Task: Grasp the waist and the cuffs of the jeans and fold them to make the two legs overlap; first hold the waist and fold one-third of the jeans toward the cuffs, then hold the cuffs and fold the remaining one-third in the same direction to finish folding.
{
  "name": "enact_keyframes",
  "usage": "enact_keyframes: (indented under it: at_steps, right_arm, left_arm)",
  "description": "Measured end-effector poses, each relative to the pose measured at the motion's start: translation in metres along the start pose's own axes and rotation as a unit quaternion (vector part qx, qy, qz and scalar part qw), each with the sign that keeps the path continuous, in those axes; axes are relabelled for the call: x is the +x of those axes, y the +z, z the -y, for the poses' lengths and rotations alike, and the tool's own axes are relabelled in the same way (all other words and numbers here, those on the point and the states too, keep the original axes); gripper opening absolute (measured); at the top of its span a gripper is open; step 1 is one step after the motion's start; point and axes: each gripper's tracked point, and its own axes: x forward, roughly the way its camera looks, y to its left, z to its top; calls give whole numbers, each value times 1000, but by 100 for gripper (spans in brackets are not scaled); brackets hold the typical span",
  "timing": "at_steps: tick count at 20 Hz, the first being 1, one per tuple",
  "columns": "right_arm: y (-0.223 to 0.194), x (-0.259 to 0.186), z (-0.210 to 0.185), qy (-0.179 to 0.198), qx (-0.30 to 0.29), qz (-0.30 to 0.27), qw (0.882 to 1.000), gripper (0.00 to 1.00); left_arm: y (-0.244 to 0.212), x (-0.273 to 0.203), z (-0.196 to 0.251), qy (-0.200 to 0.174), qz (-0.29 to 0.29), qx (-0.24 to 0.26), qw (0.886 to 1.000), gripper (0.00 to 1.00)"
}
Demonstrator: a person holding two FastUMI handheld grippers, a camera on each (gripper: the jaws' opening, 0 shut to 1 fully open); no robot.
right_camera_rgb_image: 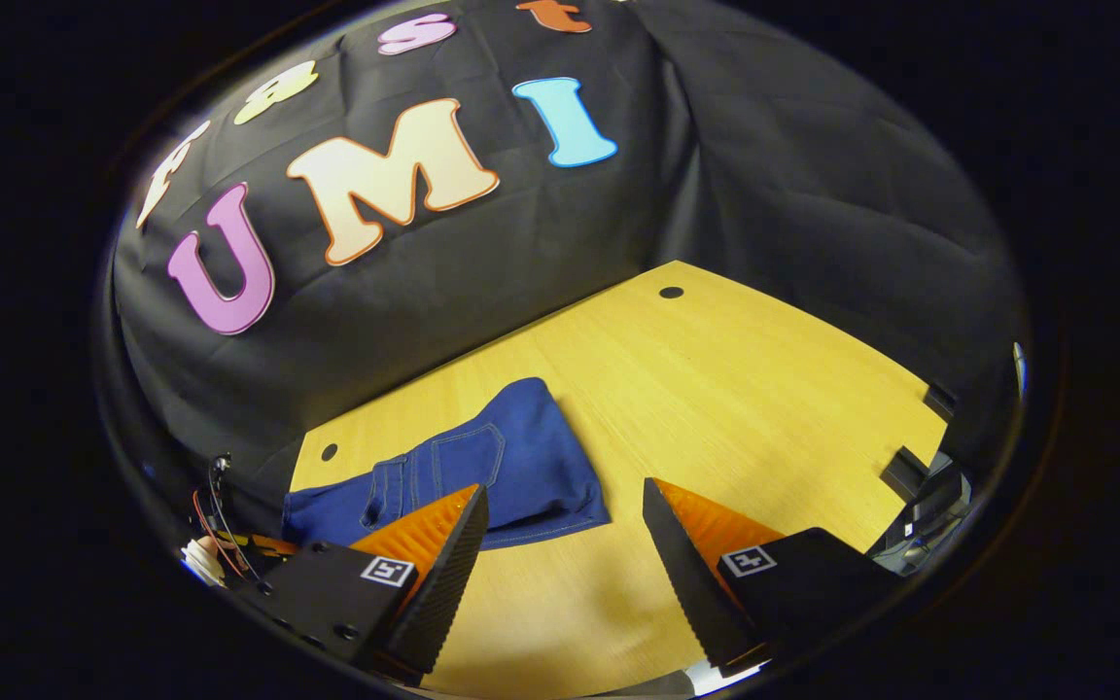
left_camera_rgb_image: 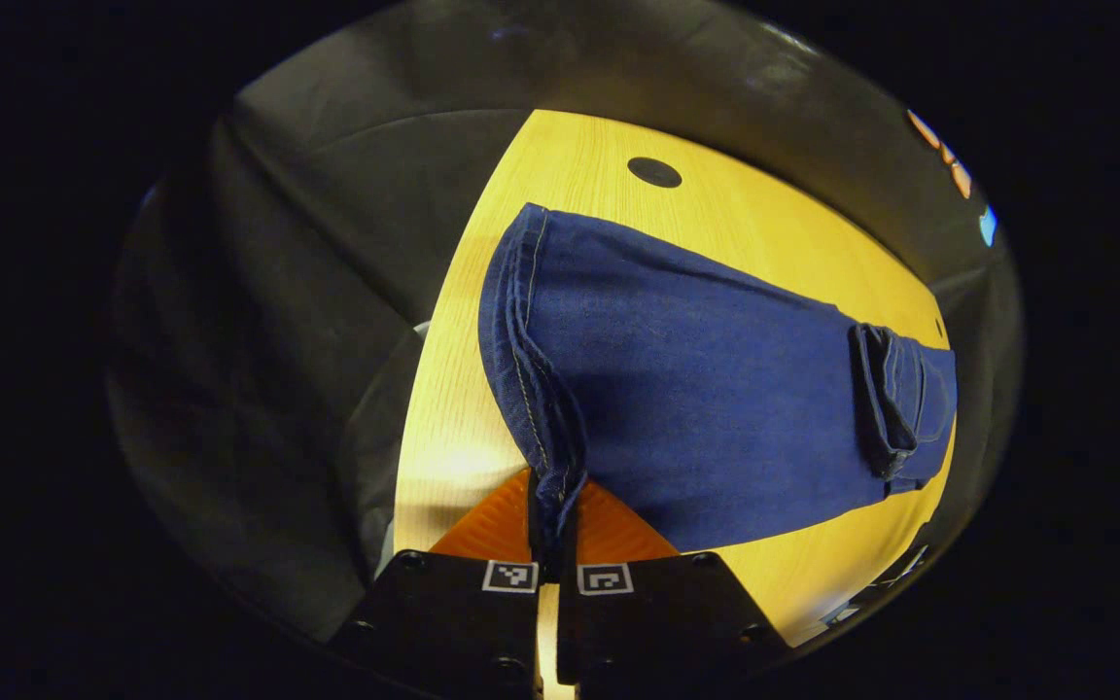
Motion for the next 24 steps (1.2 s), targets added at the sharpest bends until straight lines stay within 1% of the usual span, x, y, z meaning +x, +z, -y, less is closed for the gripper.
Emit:
enact_keyframes:
  at_steps: [1,3,4,5,7,10,12,15,17,20,22,23,24]
  right_arm:
    - [3,-4,9,-6,7,5,1000,92]
    - [10,-10,27,-21,17,14,1000,92]
    - [12,-13,37,-30,18,18,999,98]
    - [14,-15,45,-38,19,21,999,98]
    - [15,-18,58,-43,25,22,999,98]
    - [14,-18,76,-42,28,17,999,98]
    - [17,-12,88,-29,24,10,999,98]
    - [29,1,101,6,14,0,1000,98]
    - [42,11,116,21,0,-3,1000,98]
    - [65,23,126,56,-16,-3,998,99]
    - [80,32,141,68,-35,0,997,98]
    - [86,35,147,73,-42,2,996,92]
    - [92,39,154,79,-47,4,996,92]
  left_arm:
    - [0,-1,-4,13,-7,6,1000,0]
    - [0,-4,-3,21,-9,14,1000,0]
    - [0,-7,-1,24,-7,18,1000,0]
    - [1,-12,3,26,-8,22,999,0]
    - [4,-23,16,20,-5,30,999,0]
    - [14,-50,44,6,14,34,999,0]
    - [21,-75,64,0,32,36,999,0]
    - [36,-115,118,-18,67,37,997,0]
    - [35,-138,147,-24,79,43,996,0]
    - [42,-152,206,-32,100,56,993,0]
    - [48,-154,249,-34,114,70,990,0]
    - [47,-156,267,-36,119,78,989,0]
    - [46,-158,286,-40,122,85,988,0]
